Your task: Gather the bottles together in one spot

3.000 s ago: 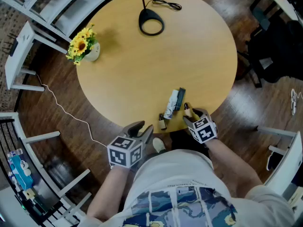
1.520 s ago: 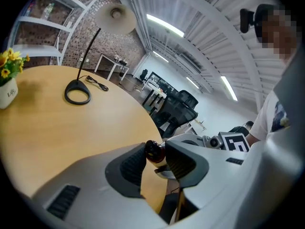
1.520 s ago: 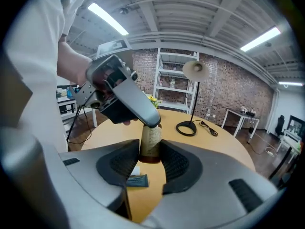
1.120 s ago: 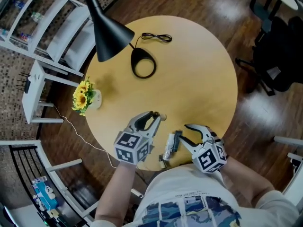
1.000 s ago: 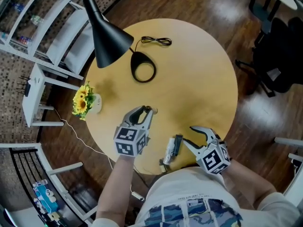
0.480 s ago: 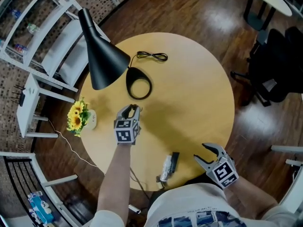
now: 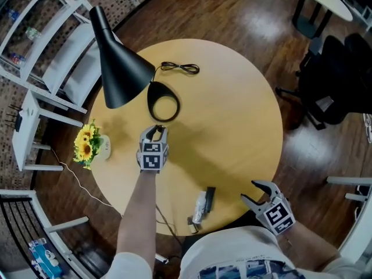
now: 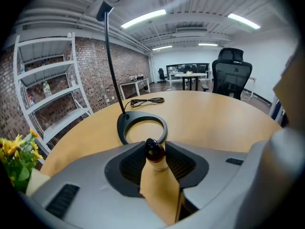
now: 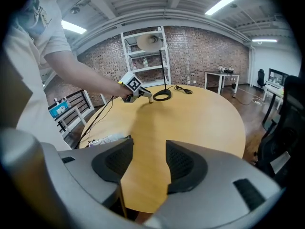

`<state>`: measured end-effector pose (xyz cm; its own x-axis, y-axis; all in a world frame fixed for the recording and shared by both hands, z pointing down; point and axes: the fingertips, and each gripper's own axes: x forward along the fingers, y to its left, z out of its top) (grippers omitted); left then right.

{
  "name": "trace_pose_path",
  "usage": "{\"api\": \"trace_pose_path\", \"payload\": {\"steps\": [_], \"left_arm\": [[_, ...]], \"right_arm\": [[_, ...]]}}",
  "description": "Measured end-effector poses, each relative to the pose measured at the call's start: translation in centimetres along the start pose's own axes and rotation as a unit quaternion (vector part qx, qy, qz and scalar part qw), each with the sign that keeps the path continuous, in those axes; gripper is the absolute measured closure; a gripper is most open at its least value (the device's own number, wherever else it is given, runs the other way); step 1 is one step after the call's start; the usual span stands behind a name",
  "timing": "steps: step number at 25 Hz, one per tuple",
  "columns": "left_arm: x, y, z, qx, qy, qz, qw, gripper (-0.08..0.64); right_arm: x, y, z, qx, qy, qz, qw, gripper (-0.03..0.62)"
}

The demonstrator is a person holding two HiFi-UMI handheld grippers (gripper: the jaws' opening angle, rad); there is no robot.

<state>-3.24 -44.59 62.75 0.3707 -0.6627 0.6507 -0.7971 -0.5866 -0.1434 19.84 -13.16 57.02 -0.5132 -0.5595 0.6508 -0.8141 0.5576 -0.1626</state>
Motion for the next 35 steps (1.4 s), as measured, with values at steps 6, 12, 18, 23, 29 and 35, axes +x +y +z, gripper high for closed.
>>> {"api": "trace_pose_path", "payload": {"steps": [6,12,18,23,29,35], "left_arm": [[0.1,-0.9,-0.4,0.056,0.011,0.008,0.9983,0.428],[-2.1,-0.5,0.3,0.057,-0.006,0.021,0.9981,0.354],[-11.1,-0.1,0.7,-0.026,-0.062,0.033,0.9972,0.354],[-21.5,-2.0,-3.0,-0.111,-0.085,0.016,0.9901,0.354],[-33.1,-7.0,-10.6,-0.168,-0.077,-0.011,0.9827,0.354],[-41.9,-10.8,-17.2,-0.198,-0.078,-0.027,0.9768,0.354]], "right_arm": [[0.1,0.7,-0.2,-0.004,0.001,-0.002,1.0,0.35],[-0.2,2.0,-0.2,-0.016,0.0,-0.009,1.0,0.35],[-0.4,4.9,0.7,-0.035,-0.021,-0.011,0.999,0.351],[-1.6,9.6,1.2,-0.034,-0.037,-0.009,0.999,0.35],[-3.8,15.1,0.0,-0.011,-0.045,-0.017,0.999,0.351],[-6.3,21.4,-2.4,-0.011,-0.04,-0.027,0.999,0.351]]}}
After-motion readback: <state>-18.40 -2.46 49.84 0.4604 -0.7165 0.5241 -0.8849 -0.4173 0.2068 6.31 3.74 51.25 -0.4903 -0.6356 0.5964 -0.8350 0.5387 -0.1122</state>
